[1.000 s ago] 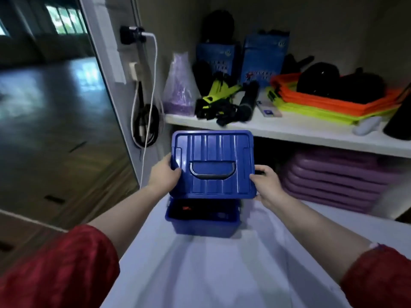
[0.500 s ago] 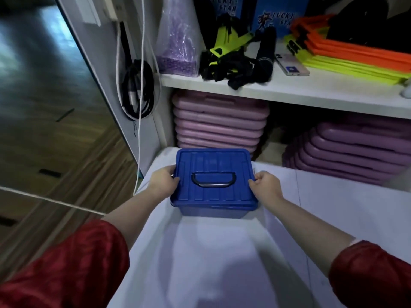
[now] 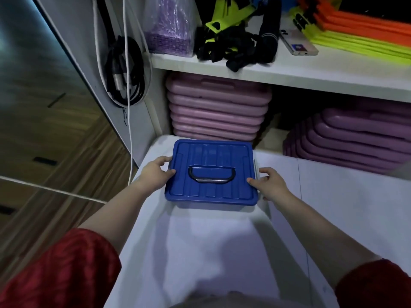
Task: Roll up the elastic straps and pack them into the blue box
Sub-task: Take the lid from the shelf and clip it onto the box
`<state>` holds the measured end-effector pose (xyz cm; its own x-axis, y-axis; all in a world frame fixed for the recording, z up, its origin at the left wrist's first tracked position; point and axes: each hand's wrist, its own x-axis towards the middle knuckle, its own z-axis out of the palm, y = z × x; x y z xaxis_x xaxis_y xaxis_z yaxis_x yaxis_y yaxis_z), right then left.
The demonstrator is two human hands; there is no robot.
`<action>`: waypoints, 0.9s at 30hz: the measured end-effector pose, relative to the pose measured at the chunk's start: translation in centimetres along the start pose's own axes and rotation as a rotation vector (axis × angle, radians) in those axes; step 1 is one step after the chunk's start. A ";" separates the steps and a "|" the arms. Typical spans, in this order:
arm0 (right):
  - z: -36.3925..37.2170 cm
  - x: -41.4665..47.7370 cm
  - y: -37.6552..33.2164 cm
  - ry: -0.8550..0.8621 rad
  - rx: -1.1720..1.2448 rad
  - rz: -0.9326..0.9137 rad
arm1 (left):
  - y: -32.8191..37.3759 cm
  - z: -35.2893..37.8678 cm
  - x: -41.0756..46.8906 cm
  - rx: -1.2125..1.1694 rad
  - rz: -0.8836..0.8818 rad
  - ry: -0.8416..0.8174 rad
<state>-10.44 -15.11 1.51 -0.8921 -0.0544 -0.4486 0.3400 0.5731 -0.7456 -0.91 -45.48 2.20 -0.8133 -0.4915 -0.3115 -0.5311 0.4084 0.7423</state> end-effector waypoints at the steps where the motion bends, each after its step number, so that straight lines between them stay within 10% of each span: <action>1: 0.0 -0.2 0.2 0.002 0.022 -0.001 | -0.2 0.1 -0.2 -0.011 -0.015 -0.006; 8: 0.2 -0.4 -0.3 0.038 -0.031 -0.033 | 0.2 -0.6 -0.4 -0.413 -0.314 -0.209; 17: 1.1 -1.7 0.3 0.161 0.006 -0.214 | 0.6 0.5 -0.5 -0.157 -0.162 0.050; 27: -1.6 0.1 0.5 -0.324 0.606 0.229 | -0.7 -0.5 0.1 -0.512 -0.276 -0.165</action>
<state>-10.85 -13.55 1.83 -0.6777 -0.2810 -0.6795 0.6968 0.0500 -0.7156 -0.47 -46.15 1.94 -0.7098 -0.3841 -0.5905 -0.5789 -0.1596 0.7997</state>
